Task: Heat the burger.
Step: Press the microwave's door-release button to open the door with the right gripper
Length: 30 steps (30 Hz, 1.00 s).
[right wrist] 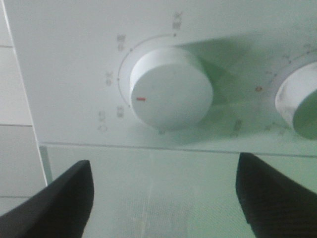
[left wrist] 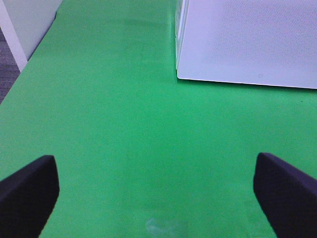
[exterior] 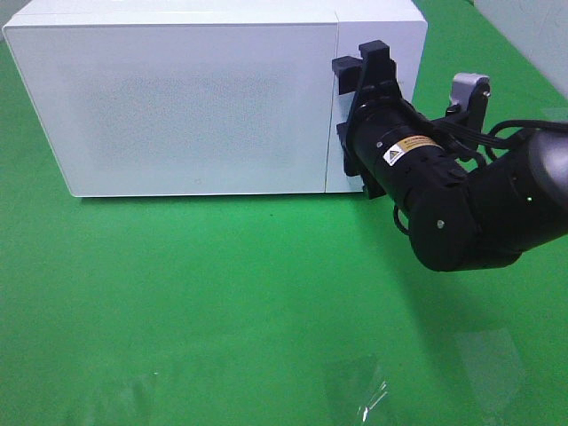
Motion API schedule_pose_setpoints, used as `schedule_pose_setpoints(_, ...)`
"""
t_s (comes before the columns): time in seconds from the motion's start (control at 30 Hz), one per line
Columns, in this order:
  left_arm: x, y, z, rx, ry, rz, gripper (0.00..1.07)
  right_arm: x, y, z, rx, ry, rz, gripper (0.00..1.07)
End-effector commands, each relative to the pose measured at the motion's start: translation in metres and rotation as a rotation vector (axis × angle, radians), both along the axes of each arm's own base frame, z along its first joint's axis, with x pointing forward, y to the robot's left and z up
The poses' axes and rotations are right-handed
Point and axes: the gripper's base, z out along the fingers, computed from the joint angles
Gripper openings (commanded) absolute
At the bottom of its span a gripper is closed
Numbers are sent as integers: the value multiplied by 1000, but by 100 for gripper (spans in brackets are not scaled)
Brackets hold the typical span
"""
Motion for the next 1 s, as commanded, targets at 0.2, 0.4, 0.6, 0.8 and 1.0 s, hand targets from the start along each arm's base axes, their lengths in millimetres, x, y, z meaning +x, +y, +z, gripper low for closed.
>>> schedule_pose_setpoints(0.2,-2,0,-1,4,-11,2,101,-14,0,23,-224,56,108,76)
schedule_pose_setpoints(0.4,-2,0,-1,4,-11,2,101,-29,-3,49,-534,62,208,76)
schedule_pose_setpoints(0.6,-2,0,-1,4,-11,2,101,-42,-7,59,-765,69,319,76)
schedule_pose_setpoints(0.8,-2,0,-1,4,-11,2,101,-60,-12,67,-987,81,475,76)
schedule_pose_setpoints(1.0,-2,0,-1,4,-11,2,101,-79,-18,72,-1161,96,637,76)
